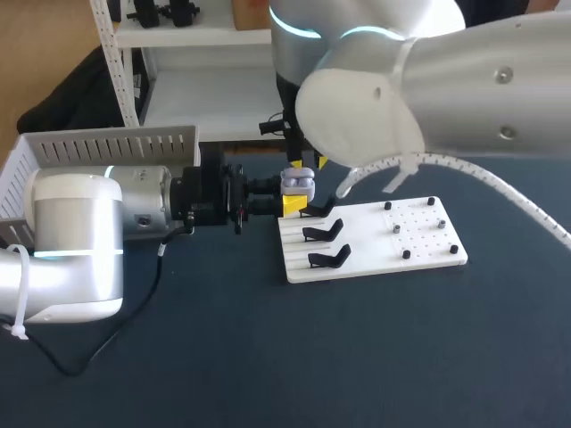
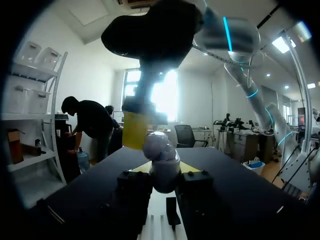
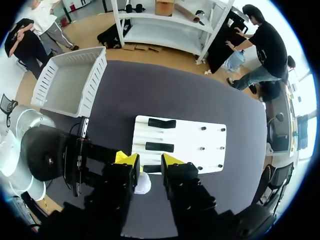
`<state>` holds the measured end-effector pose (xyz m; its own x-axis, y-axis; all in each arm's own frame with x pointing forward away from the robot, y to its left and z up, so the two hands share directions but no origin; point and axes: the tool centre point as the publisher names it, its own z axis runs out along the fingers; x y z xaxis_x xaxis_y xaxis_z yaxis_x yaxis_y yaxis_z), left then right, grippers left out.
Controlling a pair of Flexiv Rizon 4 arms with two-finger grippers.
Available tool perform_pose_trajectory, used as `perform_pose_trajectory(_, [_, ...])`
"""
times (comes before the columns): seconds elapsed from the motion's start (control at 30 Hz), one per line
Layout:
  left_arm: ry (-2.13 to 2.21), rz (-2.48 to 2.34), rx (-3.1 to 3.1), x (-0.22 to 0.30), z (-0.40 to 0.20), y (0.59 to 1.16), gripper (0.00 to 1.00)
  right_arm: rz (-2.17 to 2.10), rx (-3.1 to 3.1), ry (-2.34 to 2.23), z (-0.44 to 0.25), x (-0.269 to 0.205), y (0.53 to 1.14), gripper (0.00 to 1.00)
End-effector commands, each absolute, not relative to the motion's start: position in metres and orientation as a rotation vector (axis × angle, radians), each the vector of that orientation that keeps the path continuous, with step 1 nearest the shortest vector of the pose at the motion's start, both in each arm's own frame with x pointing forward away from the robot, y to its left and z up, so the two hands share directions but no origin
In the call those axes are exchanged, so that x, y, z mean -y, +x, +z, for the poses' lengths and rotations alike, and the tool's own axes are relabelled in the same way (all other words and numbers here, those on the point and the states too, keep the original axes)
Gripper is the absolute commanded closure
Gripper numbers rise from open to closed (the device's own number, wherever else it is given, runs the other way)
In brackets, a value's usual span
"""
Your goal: Pick up each earbud case from the left stands, insert the matching earbuds, close the lid, and place the case in the box.
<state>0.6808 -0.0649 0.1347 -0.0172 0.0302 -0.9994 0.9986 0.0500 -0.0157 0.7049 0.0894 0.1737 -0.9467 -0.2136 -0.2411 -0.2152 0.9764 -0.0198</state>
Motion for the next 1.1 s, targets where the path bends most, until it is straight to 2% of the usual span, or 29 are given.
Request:
perform_pose_trajectory(0.03, [1.185, -1.169, -1.266, 0.065, 0.135, 0.681, 1.00, 0.026, -2.859, -0.305, 0.168, -0.084, 0.694, 0.73])
perform_pose_trajectory(0.2, [1.185, -1.169, -1.266, 0.065, 0.135, 0.681, 1.00, 0.081, -2.825, -0.218, 0.184, -0.077, 0.700, 0.70])
perform_pose_trajectory(0.27, [1.185, -1.169, -1.266, 0.065, 0.135, 0.681, 1.00, 0.153, -2.806, -0.133, 0.195, -0.070, 0.705, 0.65])
perform_pose_trajectory(0.43, [1.185, -1.169, -1.266, 0.065, 0.135, 0.681, 1.00, 0.324, -2.730, 0.037, 0.209, -0.045, 0.707, 0.63])
perform_pose_trajectory(0.77, [1.198, -1.151, -1.251, 0.062, 0.144, 0.682, 1.00, 0.449, -2.623, 0.201, 0.168, 0.002, 0.683, 0.67])
perform_pose_trajectory(1.1, [1.202, -1.104, -1.230, 0.024, 0.178, 0.685, 1.00, 0.444, -2.585, 0.170, 0.164, 0.023, 0.672, 0.59])
